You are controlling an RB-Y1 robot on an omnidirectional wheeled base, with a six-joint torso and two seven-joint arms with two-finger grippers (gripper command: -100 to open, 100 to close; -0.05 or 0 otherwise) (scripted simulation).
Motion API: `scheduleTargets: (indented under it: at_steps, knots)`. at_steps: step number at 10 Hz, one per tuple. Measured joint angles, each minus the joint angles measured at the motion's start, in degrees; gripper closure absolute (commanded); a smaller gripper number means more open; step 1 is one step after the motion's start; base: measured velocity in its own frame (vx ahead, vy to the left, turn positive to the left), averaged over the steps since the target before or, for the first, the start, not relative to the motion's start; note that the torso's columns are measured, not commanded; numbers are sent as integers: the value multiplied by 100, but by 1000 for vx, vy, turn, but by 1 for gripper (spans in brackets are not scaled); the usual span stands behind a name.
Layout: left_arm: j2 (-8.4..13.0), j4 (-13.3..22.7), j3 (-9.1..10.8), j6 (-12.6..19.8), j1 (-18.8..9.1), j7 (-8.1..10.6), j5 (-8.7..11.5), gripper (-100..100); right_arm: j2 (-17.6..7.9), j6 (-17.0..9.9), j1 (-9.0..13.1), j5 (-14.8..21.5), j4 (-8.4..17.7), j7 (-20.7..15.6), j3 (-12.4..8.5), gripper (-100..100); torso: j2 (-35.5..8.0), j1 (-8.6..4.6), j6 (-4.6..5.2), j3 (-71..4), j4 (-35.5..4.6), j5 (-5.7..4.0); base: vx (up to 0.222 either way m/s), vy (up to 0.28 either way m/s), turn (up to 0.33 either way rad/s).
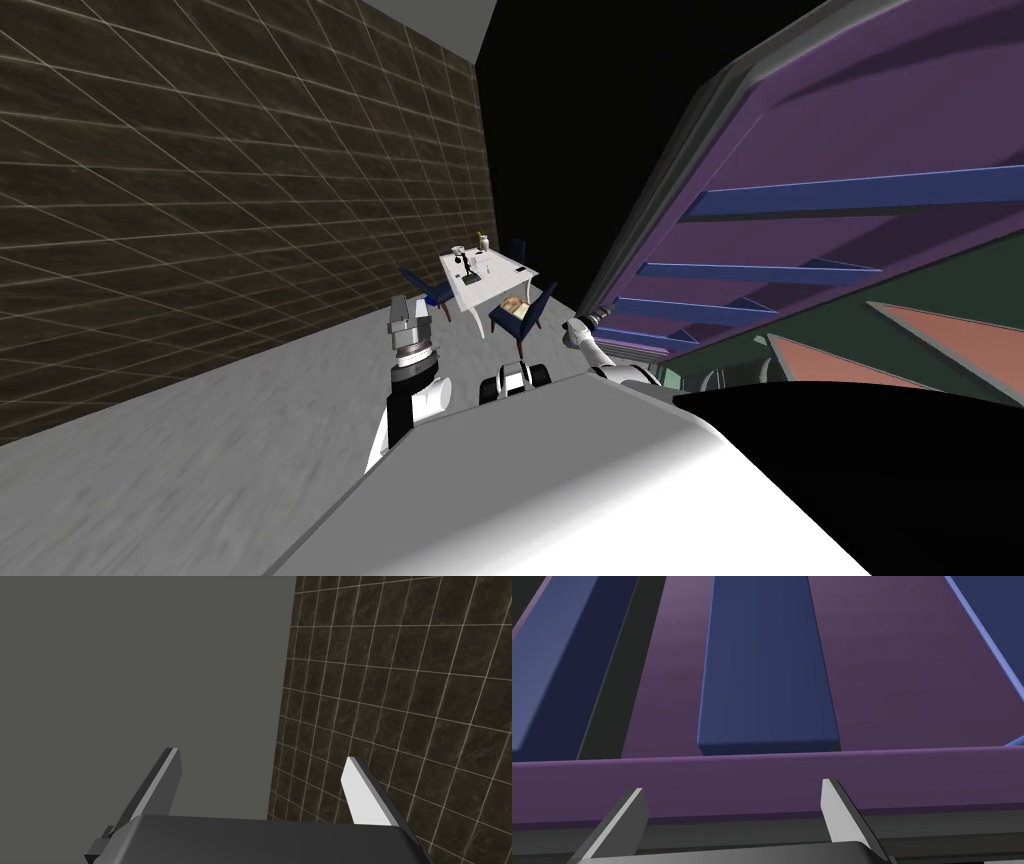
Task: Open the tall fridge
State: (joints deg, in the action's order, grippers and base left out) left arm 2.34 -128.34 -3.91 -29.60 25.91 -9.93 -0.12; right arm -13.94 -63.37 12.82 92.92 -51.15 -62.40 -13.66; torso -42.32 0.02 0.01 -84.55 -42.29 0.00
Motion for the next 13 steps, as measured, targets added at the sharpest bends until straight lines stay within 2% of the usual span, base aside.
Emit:
scheduleTargets:
  at_steps: [2,3,4,5,6,8,9,10,11,12,13]
  knots:
    - [0,0,0,0,0,0,0,0,6,-131,79,-32,82,-38,-94,-100,-13,4,1,7,-3,1,34,10,159]
    - [-1,0,-1,0,-2,0,0,0,-159,-68,6,-191,223,77,56,-100,-15,19,-6,10,-5,4,20,52,194]
    - [-1,0,-1,0,-1,0,0,0,-310,-6,-4,-362,497,299,233,-100,-8,13,1,5,-3,5,4,34,-9]
    - [-1,0,-1,0,-1,0,0,0,-317,2,-53,-538,491,372,344,-100,-5,-1,3,3,-2,1,3,67,301]
    - [-1,0,-2,0,-2,0,0,0,-457,52,-179,-735,508,424,492,-100,2,5,-6,0,-1,0,13,60,164]
    - [-1,0,0,0,-1,0,0,0,-631,122,-239,-1113,694,654,798,-100,6,-13,3,-4,2,-3,5,18,-25]
    - [0,0,0,0,-1,0,0,0,-649,127,-233,-1225,801,736,865,-100,3,-16,0,-2,1,-5,13,32,308]
    - [-1,0,-1,0,-2,0,0,0,-859,208,-152,-1353,1252,1015,1046,-100,8,-1,-8,-4,1,-1,20,46,199]
    - [-1,0,-1,0,-1,0,0,0,-980,267,-160,-1504,1527,1273,1237,-100,7,7,2,-4,2,2,11,31,-22]
    - [-1,0,0,0,-1,0,0,0,-993,267,-221,-1652,1570,1379,1367,-100,1,-1,3,-1,0,1,1,13,-34]
    - [0,0,0,0,-1,0,0,0,-989,253,-278,-1788,1483,1348,1403,-100,-1,-8,0,1,-1,-1,15,48,305]
